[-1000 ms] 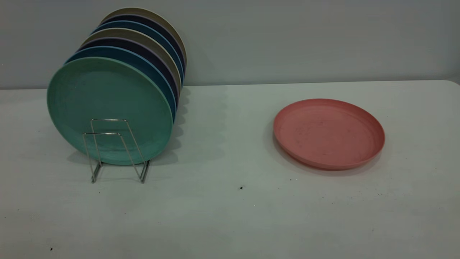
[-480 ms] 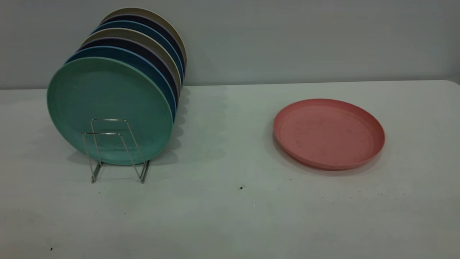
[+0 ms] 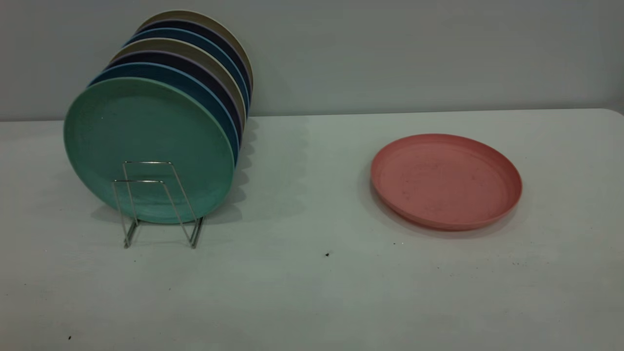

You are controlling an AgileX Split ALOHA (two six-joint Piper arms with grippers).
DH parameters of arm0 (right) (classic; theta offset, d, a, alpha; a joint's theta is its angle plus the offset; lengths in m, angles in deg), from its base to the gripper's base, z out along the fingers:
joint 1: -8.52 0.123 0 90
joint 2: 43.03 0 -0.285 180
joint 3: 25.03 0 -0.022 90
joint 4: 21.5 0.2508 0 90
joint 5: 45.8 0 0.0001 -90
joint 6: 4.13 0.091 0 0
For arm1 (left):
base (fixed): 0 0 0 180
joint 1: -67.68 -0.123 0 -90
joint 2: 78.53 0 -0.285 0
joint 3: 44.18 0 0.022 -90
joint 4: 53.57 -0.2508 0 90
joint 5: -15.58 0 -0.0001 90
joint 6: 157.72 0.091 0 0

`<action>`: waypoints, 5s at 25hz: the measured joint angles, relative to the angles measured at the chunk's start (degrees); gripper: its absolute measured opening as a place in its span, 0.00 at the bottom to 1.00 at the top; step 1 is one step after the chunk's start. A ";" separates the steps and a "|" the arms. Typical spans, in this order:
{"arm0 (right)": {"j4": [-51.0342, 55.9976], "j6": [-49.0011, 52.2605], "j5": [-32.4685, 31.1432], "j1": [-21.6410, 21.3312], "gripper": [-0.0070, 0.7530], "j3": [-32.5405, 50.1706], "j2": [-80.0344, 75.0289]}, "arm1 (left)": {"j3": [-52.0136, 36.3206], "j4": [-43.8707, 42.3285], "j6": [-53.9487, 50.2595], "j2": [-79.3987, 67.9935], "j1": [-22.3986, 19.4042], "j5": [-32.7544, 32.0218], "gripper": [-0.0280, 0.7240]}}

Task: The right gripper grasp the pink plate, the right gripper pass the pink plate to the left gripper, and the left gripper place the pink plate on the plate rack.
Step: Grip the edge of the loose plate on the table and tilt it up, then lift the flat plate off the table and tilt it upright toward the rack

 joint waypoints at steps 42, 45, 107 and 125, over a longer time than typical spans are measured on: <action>60.50 -47.82 12.45 -16.84 0.52 -45.38 -126.91 | 0.04 49.83 43.59 -50.00 0.00 24.57 0.72; 60.56 -48.25 17.99 -16.84 0.52 -45.47 -127.19 | 0.04 49.83 43.61 -50.00 0.00 24.57 0.72; 56.53 -49.30 9.98 -9.78 0.03 -53.04 -128.74 | 0.04 72.07 58.56 -73.41 0.00 22.04 0.72; 60.71 -49.28 5.27 1.29 0.03 -52.99 -128.69 | 1.07 95.23 79.95 -98.01 0.00 14.32 0.72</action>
